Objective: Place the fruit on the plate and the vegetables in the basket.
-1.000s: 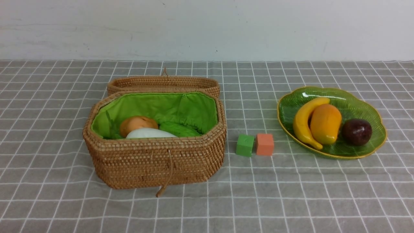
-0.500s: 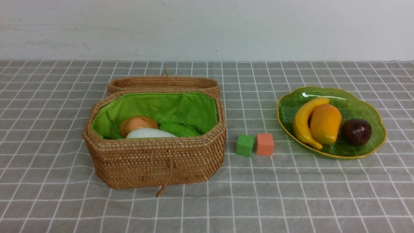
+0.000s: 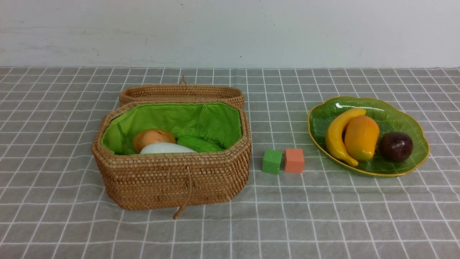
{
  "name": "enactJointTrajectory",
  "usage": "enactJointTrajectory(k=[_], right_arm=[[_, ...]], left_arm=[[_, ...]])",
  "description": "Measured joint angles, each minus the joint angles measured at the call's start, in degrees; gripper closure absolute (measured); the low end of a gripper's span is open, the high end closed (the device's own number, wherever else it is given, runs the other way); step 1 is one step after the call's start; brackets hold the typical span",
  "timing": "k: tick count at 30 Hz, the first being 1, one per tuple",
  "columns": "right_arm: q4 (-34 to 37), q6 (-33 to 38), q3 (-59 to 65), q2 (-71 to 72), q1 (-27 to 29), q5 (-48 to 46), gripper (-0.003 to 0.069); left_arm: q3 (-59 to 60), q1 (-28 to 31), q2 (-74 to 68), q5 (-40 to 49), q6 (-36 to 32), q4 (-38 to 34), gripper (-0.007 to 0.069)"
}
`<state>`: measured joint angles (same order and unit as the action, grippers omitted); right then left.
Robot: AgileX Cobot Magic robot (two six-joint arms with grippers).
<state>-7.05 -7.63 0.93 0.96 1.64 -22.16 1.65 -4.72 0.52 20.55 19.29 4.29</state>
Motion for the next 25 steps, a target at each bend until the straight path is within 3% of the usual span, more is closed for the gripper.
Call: enactJointTrajectory(k=[25], right_arm=[[0.0, 0.0, 0.0, 0.0, 0.0, 0.0, 0.0536]], left_arm=[[0.0, 0.0, 0.0, 0.0, 0.0, 0.0, 0.0386]])
